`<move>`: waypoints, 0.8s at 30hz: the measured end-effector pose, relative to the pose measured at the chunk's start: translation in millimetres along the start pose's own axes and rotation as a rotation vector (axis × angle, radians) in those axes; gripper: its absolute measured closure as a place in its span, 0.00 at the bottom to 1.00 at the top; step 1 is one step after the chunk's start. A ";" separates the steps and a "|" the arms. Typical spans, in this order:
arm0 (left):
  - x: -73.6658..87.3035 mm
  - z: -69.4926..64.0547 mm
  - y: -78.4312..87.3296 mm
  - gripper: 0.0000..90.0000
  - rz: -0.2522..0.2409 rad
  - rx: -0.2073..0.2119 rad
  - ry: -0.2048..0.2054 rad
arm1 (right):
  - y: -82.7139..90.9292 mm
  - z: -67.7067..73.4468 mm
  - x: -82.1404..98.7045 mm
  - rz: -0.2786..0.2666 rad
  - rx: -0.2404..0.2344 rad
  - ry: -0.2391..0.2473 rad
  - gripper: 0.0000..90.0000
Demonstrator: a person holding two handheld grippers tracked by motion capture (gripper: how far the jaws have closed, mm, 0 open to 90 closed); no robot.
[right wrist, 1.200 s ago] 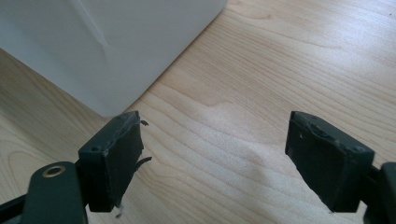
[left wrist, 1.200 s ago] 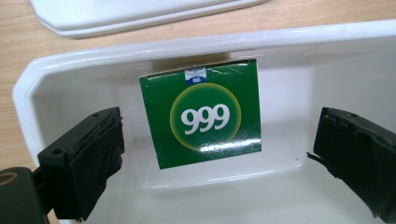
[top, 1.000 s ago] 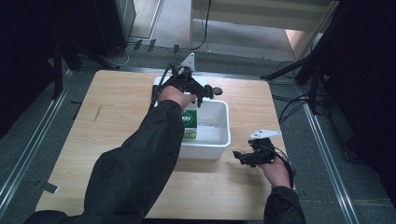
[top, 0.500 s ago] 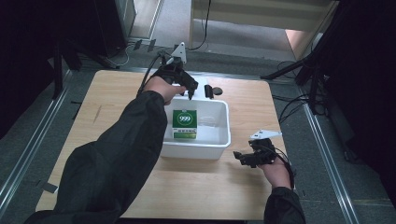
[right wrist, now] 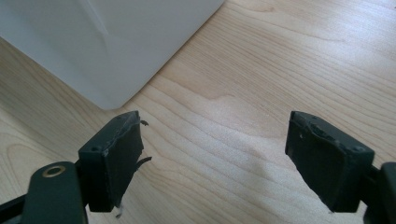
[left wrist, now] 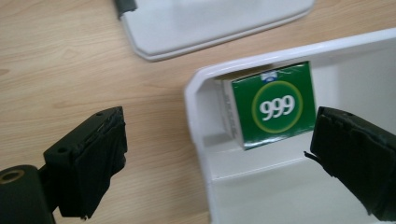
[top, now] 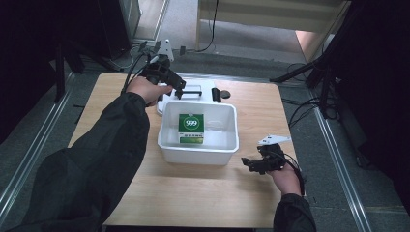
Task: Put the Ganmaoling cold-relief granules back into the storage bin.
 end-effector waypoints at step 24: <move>52.6 65.6 -13.1 0.06 -0.096 0.036 0.024 | 0.9 0.2 1.1 0.000 0.001 0.010 0.21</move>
Point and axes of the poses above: each handheld gripper's, and its own axes: y roughly backward along the jaws, x roughly out of its underside, z roughly to its left, the point moved 10 cm from there along -y, roughly forward along the jaws, and after that the axes turned 12 degrees about -y, right-handed, at the moved point
